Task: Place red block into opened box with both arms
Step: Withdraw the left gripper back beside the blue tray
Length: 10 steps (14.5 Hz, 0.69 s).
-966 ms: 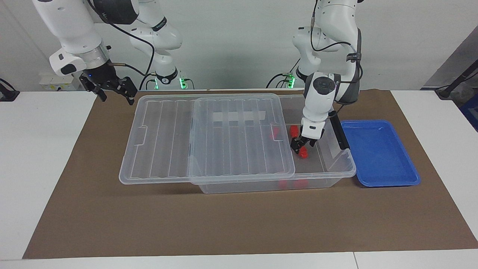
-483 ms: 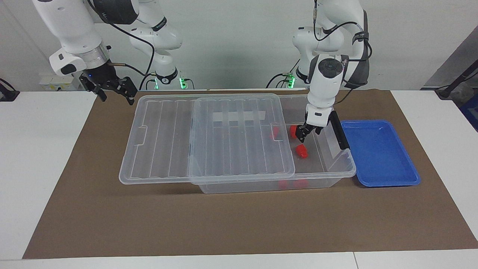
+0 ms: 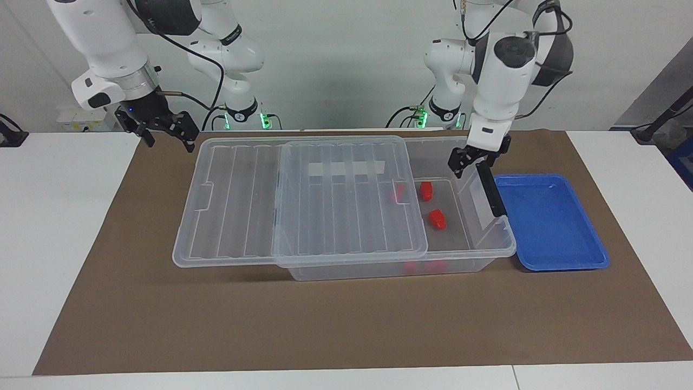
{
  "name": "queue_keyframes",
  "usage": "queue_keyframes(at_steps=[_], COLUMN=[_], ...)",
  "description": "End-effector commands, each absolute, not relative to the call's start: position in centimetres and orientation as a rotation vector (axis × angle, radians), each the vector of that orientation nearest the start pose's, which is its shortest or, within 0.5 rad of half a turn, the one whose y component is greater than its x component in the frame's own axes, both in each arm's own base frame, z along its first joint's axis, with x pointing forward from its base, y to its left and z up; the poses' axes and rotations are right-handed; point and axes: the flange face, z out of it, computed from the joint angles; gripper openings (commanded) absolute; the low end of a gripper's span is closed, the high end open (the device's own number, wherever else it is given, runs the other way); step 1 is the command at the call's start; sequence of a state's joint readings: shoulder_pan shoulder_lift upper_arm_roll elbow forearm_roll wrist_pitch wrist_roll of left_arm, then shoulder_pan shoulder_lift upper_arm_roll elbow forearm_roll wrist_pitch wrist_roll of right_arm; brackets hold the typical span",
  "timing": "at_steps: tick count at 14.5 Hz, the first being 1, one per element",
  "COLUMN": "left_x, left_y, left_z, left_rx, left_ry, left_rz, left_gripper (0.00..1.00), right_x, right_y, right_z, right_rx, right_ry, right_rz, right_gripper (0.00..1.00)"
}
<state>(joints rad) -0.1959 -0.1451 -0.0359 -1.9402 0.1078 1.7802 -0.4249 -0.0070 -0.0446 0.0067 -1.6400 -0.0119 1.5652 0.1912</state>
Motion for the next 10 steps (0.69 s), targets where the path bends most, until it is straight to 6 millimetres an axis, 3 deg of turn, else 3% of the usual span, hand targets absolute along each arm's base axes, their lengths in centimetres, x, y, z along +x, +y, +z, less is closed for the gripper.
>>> queue_keyframes(at_steps=[1,3,6,8,10], left_x=[49.9,50.1,50.0,50.2,50.3], left_y=[-4.2,0.3,4.8,5.2,4.3], left_z=[59.0,60.2,60.3,60.5,60.1], left_rx=[-3.016,-3.016,-3.027,-3.055,-3.052], left_ry=[-0.04,0.079,0.11,0.082,0.117], left_rz=[-0.009,-0.001,-0.011,-0.041,-0.079], left_gripper=[1.0,1.0,1.0,1.0,1.0], right_x=[53.9,53.9,53.9,53.9,53.9], right_y=[-0.4,-0.5,-0.5,-0.5,-0.5], right_z=[61.7,61.7,61.7,61.7,61.7], right_rx=[-3.137,-3.138,-3.138,-3.138,-3.138], right_ry=[0.285,0.285,0.285,0.285,0.285], right_rz=[0.062,0.062,0.062,0.062,0.062], right_gripper=[1.0,1.0,1.0,1.0,1.0])
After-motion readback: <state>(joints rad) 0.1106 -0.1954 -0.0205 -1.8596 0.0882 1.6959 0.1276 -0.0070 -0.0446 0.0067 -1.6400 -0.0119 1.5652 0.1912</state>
